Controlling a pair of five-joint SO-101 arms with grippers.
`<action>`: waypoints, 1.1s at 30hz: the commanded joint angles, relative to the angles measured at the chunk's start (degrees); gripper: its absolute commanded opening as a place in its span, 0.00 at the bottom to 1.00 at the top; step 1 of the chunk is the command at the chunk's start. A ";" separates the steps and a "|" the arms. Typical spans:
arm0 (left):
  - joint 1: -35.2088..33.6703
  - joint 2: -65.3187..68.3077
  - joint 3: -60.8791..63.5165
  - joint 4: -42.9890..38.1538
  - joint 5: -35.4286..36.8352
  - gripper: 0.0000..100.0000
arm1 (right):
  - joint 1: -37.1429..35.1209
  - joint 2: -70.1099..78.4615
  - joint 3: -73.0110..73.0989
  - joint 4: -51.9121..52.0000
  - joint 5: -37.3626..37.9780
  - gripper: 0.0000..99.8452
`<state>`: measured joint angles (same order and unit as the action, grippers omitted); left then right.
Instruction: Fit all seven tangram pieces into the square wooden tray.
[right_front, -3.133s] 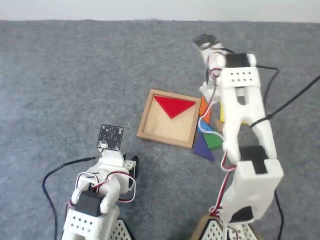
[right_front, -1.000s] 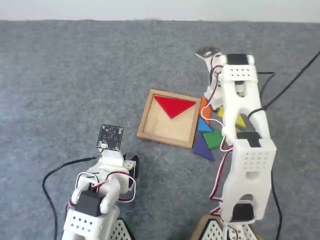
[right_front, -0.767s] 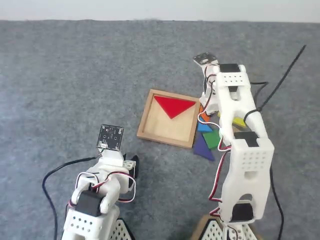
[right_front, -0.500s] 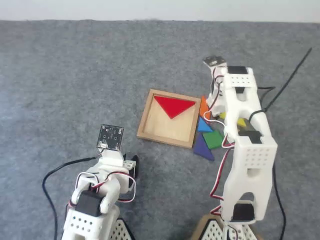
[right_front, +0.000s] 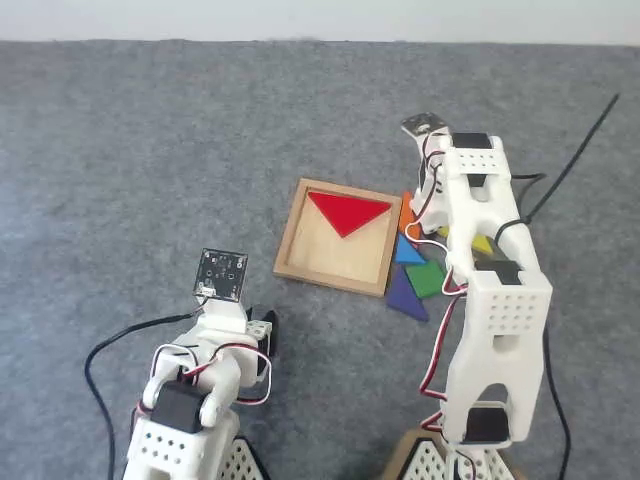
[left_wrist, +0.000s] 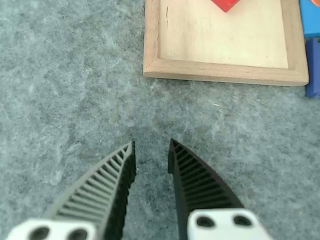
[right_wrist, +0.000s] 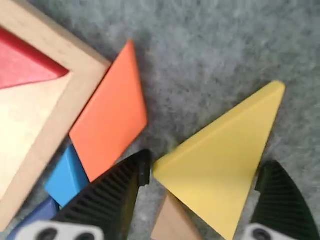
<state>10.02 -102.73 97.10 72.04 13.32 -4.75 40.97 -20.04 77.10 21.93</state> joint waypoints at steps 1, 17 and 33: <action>0.09 -0.97 -0.66 0.09 0.35 0.11 | 0.66 0.31 -2.81 -0.84 -4.31 0.35; 0.09 -0.97 -0.66 0.09 0.35 0.11 | 0.31 -2.42 -2.90 -0.22 -4.48 0.15; 0.09 -0.97 -0.66 0.09 0.35 0.11 | -14.02 -20.53 -2.55 10.59 7.12 0.15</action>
<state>10.02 -102.73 97.10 72.04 13.32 -12.40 26.37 -21.63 85.89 22.02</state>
